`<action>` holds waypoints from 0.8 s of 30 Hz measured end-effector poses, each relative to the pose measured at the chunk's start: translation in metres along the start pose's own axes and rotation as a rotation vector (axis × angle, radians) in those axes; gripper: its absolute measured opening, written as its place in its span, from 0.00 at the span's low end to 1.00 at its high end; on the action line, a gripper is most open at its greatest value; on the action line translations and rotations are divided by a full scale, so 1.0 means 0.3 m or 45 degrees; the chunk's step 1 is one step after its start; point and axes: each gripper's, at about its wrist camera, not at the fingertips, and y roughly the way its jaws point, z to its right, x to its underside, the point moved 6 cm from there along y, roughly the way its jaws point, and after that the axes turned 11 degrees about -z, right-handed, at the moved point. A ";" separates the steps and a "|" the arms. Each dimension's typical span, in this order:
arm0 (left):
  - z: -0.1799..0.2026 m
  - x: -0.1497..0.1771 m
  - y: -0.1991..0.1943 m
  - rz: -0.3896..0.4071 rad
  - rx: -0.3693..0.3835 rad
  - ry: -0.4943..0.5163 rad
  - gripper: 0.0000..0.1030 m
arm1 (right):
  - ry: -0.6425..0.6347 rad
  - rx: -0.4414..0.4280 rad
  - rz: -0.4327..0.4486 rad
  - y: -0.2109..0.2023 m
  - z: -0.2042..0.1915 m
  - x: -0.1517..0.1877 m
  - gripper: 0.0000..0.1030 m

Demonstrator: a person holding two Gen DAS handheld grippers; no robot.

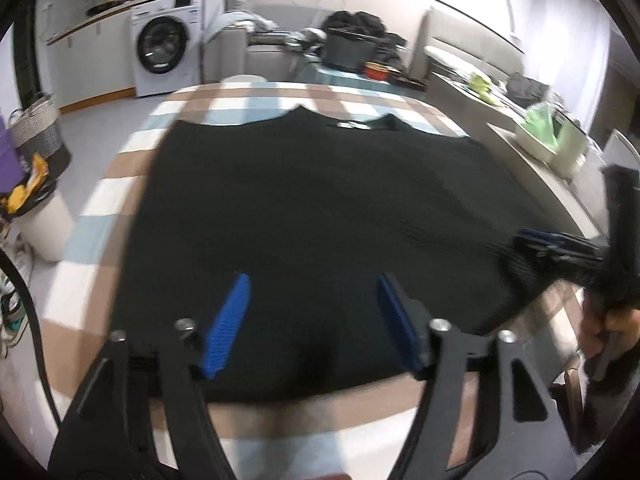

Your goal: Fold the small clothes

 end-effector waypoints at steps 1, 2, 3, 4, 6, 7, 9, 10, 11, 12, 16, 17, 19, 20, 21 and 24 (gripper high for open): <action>0.025 -0.004 0.027 -0.014 0.005 0.015 0.77 | -0.019 -0.001 -0.007 0.018 -0.019 -0.003 0.35; 0.052 -0.007 0.053 -0.037 0.008 0.035 0.80 | -0.039 -0.004 -0.014 0.037 -0.035 -0.008 0.39; 0.069 -0.006 0.073 -0.050 0.010 0.048 0.80 | -0.051 -0.003 -0.025 0.058 -0.049 -0.005 0.40; 0.086 -0.005 0.093 -0.067 0.013 0.064 0.80 | -0.059 0.007 -0.044 0.076 -0.050 -0.004 0.41; 0.106 0.000 0.136 -0.112 0.009 0.085 0.81 | -0.107 0.051 -0.056 0.104 -0.049 -0.004 0.41; 0.109 0.004 0.155 -0.132 0.003 0.090 0.81 | -0.131 0.073 -0.054 0.106 -0.049 0.002 0.41; 0.103 0.013 0.188 -0.159 -0.024 0.095 0.81 | -0.185 0.112 -0.052 0.103 -0.044 0.022 0.41; 0.097 0.017 0.200 -0.166 -0.039 0.097 0.81 | -0.202 0.128 -0.054 0.096 -0.033 0.034 0.41; 0.094 0.017 0.202 -0.157 -0.051 0.104 0.81 | -0.205 0.130 -0.052 0.089 -0.021 0.044 0.41; 0.093 0.021 0.205 -0.160 -0.054 0.108 0.81 | -0.202 0.117 -0.049 0.076 0.001 0.058 0.41; 0.078 0.026 0.208 -0.159 -0.057 0.112 0.82 | -0.148 0.197 -0.044 0.008 0.103 0.116 0.42; 0.076 0.026 0.210 -0.156 -0.056 0.111 0.82 | -0.128 0.225 -0.047 -0.003 0.135 0.131 0.42; 0.077 0.030 0.212 -0.155 -0.061 0.114 0.84 | -0.092 0.201 -0.049 -0.021 0.184 0.158 0.39; 0.079 0.030 0.214 -0.155 -0.065 0.119 0.85 | -0.081 0.189 -0.048 -0.028 0.192 0.165 0.39; 0.079 0.032 0.216 -0.153 -0.074 0.122 0.85 | -0.076 0.197 -0.052 -0.030 0.192 0.164 0.39; 0.082 0.036 0.211 -0.152 -0.084 0.123 0.85 | -0.067 0.244 -0.054 -0.037 0.164 0.140 0.40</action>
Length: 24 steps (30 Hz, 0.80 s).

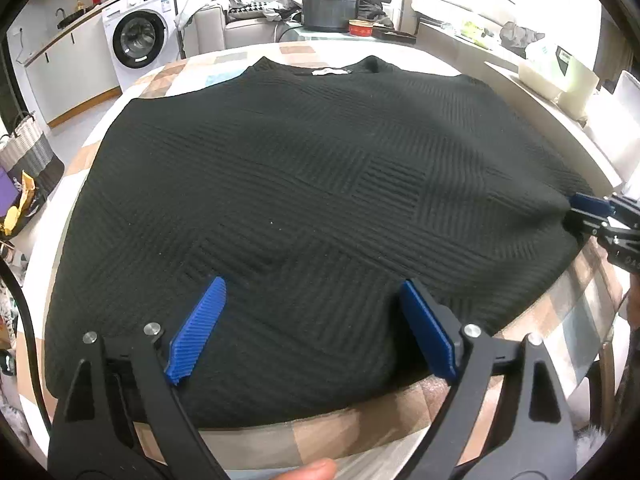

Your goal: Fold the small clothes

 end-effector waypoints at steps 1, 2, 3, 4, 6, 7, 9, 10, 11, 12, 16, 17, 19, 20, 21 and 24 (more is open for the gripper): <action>-0.001 0.002 -0.003 0.000 0.002 -0.001 0.85 | -0.005 -0.016 0.012 -0.007 -0.017 -0.013 0.40; -0.003 0.001 -0.003 0.000 0.007 -0.005 0.85 | -0.010 -0.049 0.033 -0.017 -0.035 -0.026 0.42; -0.005 0.001 -0.004 0.001 0.013 -0.009 0.86 | -0.012 -0.078 0.051 -0.020 -0.053 -0.041 0.44; -0.006 0.000 -0.003 0.001 0.016 -0.009 0.86 | -0.015 -0.099 0.059 -0.016 -0.074 -0.060 0.47; -0.009 -0.002 -0.002 0.000 0.016 -0.010 0.86 | -0.019 -0.135 0.059 0.006 -0.117 -0.100 0.48; -0.008 0.001 -0.001 0.000 0.015 -0.009 0.86 | -0.025 -0.148 0.060 0.018 -0.136 -0.117 0.48; -0.011 -0.001 -0.001 -0.002 0.010 -0.006 0.86 | -0.051 -0.167 0.055 0.049 -0.176 -0.150 0.48; -0.009 0.000 0.001 -0.001 0.010 -0.006 0.86 | -0.058 -0.172 0.049 0.065 -0.190 -0.162 0.48; -0.011 -0.002 0.001 -0.001 0.010 -0.008 0.86 | -0.061 -0.181 0.034 0.087 -0.204 -0.175 0.48; -0.009 -0.003 0.003 -0.002 0.010 -0.008 0.87 | -0.056 -0.181 0.018 0.105 -0.218 -0.179 0.48; -0.012 -0.005 0.005 -0.001 0.014 -0.014 0.87 | -0.113 -0.125 0.004 0.153 -0.247 -0.192 0.53; -0.012 -0.007 0.007 -0.002 0.012 -0.009 0.87 | -0.140 -0.103 0.001 0.160 -0.250 -0.193 0.53; -0.011 -0.008 0.011 -0.006 0.009 -0.001 0.88 | -0.157 -0.094 0.003 0.167 -0.252 -0.190 0.52; -0.013 -0.010 0.011 -0.007 0.012 0.001 0.89 | -0.155 -0.098 0.002 0.166 -0.249 -0.186 0.52; -0.012 -0.010 0.013 -0.008 0.012 0.002 0.89 | -0.156 -0.101 0.001 0.166 -0.244 -0.182 0.52; -0.014 -0.016 0.017 -0.013 0.013 -0.004 0.90 | -0.155 -0.096 0.000 0.161 -0.236 -0.170 0.52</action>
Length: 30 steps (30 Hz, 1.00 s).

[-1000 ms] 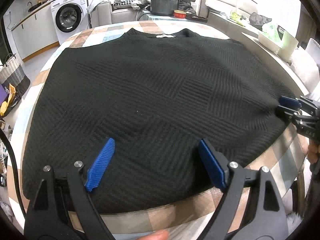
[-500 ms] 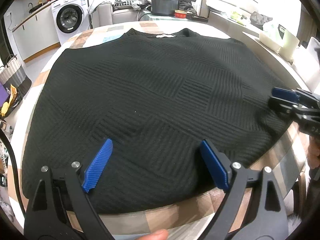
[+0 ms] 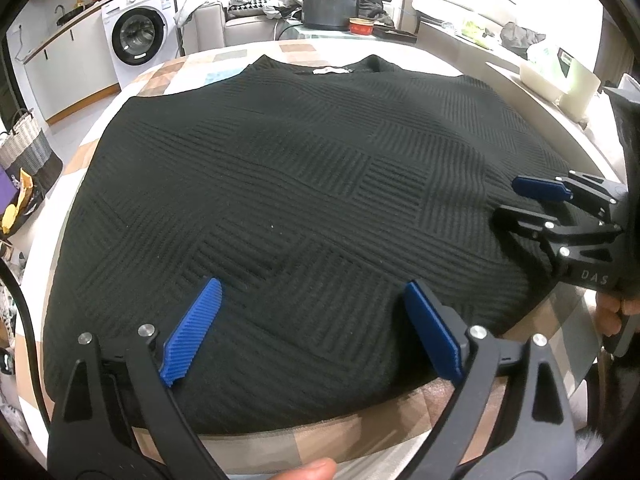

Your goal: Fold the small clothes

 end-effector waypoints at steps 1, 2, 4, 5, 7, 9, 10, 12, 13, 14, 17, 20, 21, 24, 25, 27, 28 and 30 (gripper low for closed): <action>0.001 -0.005 0.002 -0.005 -0.002 -0.002 0.90 | -0.001 0.011 -0.001 0.001 -0.002 -0.002 0.52; 0.002 -0.009 0.003 -0.009 -0.002 -0.007 0.90 | 0.002 0.019 0.001 -0.002 -0.004 -0.003 0.53; 0.008 -0.019 0.003 -0.015 0.014 -0.015 0.91 | -0.004 0.019 0.003 -0.013 -0.021 -0.001 0.53; 0.014 -0.024 0.003 -0.015 0.030 -0.012 0.91 | -0.018 0.015 0.007 -0.016 -0.029 -0.001 0.53; 0.026 -0.031 0.006 -0.015 0.040 0.000 0.93 | -0.027 0.003 0.013 -0.020 -0.040 -0.003 0.53; 0.030 -0.036 0.017 -0.021 0.022 0.012 0.93 | -0.026 0.000 0.010 -0.013 -0.041 -0.004 0.53; 0.030 -0.037 0.021 -0.021 0.017 0.011 0.93 | -0.026 0.003 0.011 -0.011 -0.040 -0.004 0.53; 0.030 -0.036 0.023 -0.018 0.013 0.013 0.93 | -0.026 0.004 0.013 -0.009 -0.039 -0.004 0.53; 0.030 -0.036 0.024 -0.019 0.013 0.015 0.93 | -0.029 0.007 0.013 -0.009 -0.040 -0.003 0.53; 0.031 -0.037 0.025 -0.019 0.012 0.018 0.93 | -0.030 0.010 0.014 -0.009 -0.041 -0.002 0.53; 0.031 -0.037 0.028 -0.018 0.007 0.020 0.93 | -0.033 0.015 0.017 -0.008 -0.042 -0.001 0.53; 0.032 -0.035 0.030 -0.017 -0.006 0.032 0.94 | -0.034 0.016 0.018 -0.008 -0.042 0.000 0.53; 0.028 -0.034 0.031 -0.016 -0.013 0.036 0.94 | -0.038 0.021 0.018 -0.008 -0.042 0.001 0.53; -0.009 -0.028 0.027 -0.014 -0.028 0.007 0.94 | -0.043 0.044 0.009 -0.007 -0.025 0.013 0.53; -0.027 -0.024 0.025 -0.014 -0.031 -0.007 0.94 | -0.037 0.044 0.008 -0.010 -0.012 0.020 0.53; -0.069 -0.014 0.018 -0.017 -0.051 -0.032 0.94 | -0.022 0.053 0.005 -0.022 0.024 0.041 0.53; -0.089 -0.008 0.014 -0.018 -0.062 -0.040 0.94 | -0.017 0.058 0.004 -0.030 0.043 0.056 0.53; -0.137 0.007 0.005 -0.021 -0.080 -0.064 0.94 | -0.007 0.019 0.005 -0.050 0.080 0.088 0.57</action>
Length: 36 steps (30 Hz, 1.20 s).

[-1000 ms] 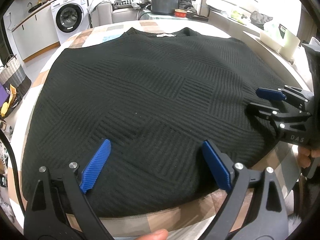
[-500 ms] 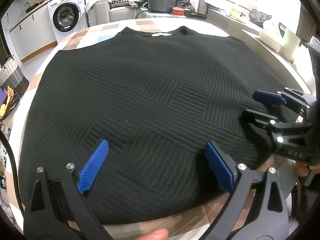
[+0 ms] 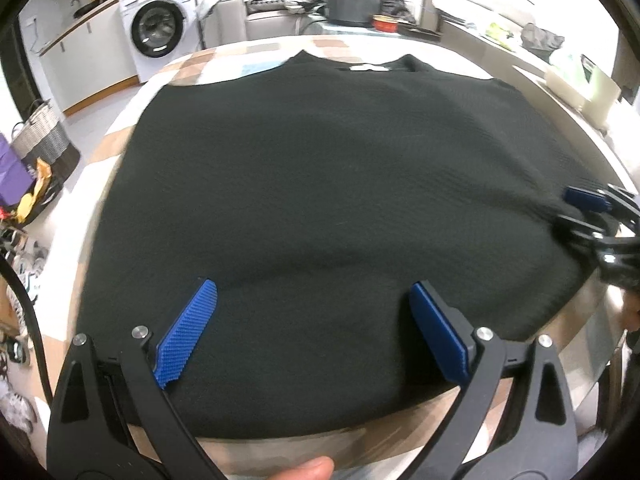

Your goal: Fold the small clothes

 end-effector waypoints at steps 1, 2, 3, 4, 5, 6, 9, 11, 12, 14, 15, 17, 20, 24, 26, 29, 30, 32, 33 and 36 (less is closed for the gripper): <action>-0.028 0.007 -0.005 -0.001 -0.003 -0.017 0.94 | 0.006 -0.018 -0.002 -0.010 0.012 0.014 0.58; -0.048 0.012 -0.010 -0.002 0.002 -0.031 0.95 | 0.008 -0.022 -0.004 -0.020 0.024 0.028 0.58; -0.068 0.019 -0.017 -0.001 0.023 -0.045 0.96 | 0.006 0.025 -0.007 -0.031 0.043 0.044 0.58; -0.086 0.025 -0.024 0.000 0.029 -0.056 0.97 | 0.005 0.078 -0.010 -0.039 0.060 0.056 0.58; -0.105 0.032 -0.031 0.002 0.017 -0.063 0.97 | 0.008 0.112 -0.014 -0.046 0.079 0.070 0.58; -0.124 0.038 -0.037 0.004 -0.005 -0.068 0.97 | 0.030 0.116 -0.013 -0.055 0.105 0.085 0.58; -0.150 0.057 -0.045 0.013 0.013 -0.067 0.96 | 0.093 0.096 0.009 -0.088 0.161 0.113 0.57; -0.146 0.064 -0.050 0.010 -0.009 -0.045 0.96 | 0.117 0.133 0.013 -0.102 0.189 0.125 0.57; -0.143 0.067 -0.050 0.008 -0.025 -0.032 0.97 | 0.137 0.135 0.015 -0.105 0.206 0.130 0.57; -0.137 0.071 -0.048 0.006 -0.038 -0.023 0.97 | 0.173 0.123 0.010 -0.098 0.225 0.137 0.57; -0.134 0.070 -0.048 0.006 -0.039 -0.025 0.97 | 0.179 0.123 0.004 -0.095 0.228 0.138 0.57; -0.133 0.069 -0.057 0.008 -0.034 -0.034 0.97 | 0.167 0.139 0.007 -0.096 0.220 0.128 0.57; -0.128 0.056 -0.082 0.027 -0.017 -0.047 0.97 | 0.186 0.110 0.037 -0.117 0.212 0.103 0.57; -0.109 0.003 -0.101 0.055 0.001 -0.058 0.97 | 0.253 0.034 0.078 -0.119 0.194 0.036 0.57; -0.085 -0.037 -0.097 0.062 0.022 -0.052 0.97 | 0.275 0.004 0.084 -0.097 0.171 -0.010 0.57; -0.032 -0.098 -0.074 0.058 0.047 -0.024 0.97 | 0.287 -0.021 0.081 -0.051 0.125 -0.088 0.57; -0.012 -0.119 -0.060 0.051 0.051 -0.012 0.97 | 0.278 -0.036 0.076 -0.032 0.104 -0.119 0.57; 0.019 -0.153 -0.026 0.034 0.056 0.014 0.97 | 0.252 -0.049 0.057 0.004 0.067 -0.166 0.57; 0.031 -0.169 -0.002 0.018 0.046 0.020 0.97 | 0.229 -0.055 0.046 0.026 0.045 -0.189 0.57; 0.048 -0.198 0.072 -0.035 0.009 0.039 0.97 | 0.179 -0.049 -0.004 0.089 0.006 -0.227 0.57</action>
